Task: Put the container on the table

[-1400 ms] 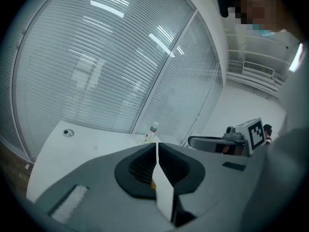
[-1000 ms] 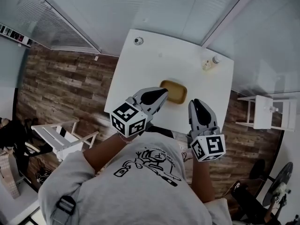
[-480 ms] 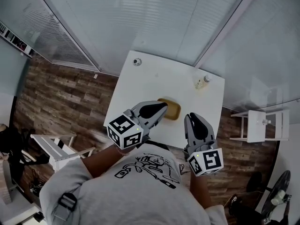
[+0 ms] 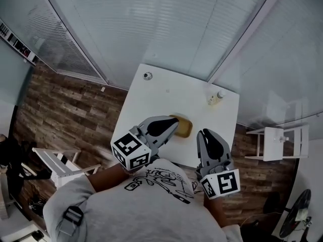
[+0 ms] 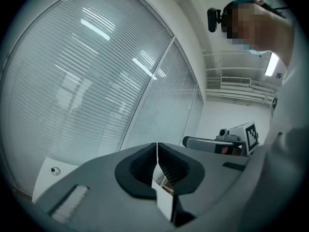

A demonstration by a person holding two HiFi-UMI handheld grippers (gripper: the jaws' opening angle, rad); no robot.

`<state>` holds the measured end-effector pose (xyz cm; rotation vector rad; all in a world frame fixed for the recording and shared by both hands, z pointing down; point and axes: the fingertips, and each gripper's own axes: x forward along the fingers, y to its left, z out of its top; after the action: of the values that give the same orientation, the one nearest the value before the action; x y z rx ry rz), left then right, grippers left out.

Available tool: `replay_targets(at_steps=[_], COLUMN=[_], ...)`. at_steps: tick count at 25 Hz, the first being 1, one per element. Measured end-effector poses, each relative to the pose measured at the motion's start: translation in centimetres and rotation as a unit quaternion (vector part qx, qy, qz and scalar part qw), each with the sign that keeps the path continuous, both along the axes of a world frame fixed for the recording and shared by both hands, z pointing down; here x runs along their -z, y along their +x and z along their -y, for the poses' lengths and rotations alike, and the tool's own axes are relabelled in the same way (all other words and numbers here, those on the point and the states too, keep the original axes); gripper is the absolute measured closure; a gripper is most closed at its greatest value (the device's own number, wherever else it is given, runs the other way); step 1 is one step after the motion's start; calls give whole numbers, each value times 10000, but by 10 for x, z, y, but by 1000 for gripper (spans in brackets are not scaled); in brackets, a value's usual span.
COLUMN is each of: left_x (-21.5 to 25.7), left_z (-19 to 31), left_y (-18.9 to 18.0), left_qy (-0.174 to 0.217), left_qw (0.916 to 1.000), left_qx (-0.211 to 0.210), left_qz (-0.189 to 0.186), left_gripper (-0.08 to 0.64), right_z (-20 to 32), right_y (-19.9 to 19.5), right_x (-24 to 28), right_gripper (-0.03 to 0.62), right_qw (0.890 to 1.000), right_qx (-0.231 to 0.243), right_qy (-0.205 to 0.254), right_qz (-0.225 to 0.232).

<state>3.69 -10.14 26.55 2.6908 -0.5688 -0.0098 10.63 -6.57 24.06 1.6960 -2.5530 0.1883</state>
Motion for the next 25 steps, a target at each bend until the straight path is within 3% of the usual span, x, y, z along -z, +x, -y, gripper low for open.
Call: replay_targets(at_steps=[25], left_x=[-1], left_z=[22], left_y=[7], left_qy=[-83], left_qw=[9999], left_qx=[-71], left_qz=[-81], left_gripper=[548], right_z=[26], right_y=[-4], right_x=[8], right_gripper=[555], right_qw=[9999], right_qx=[-5], right_qy=[157], right_qz=[-60])
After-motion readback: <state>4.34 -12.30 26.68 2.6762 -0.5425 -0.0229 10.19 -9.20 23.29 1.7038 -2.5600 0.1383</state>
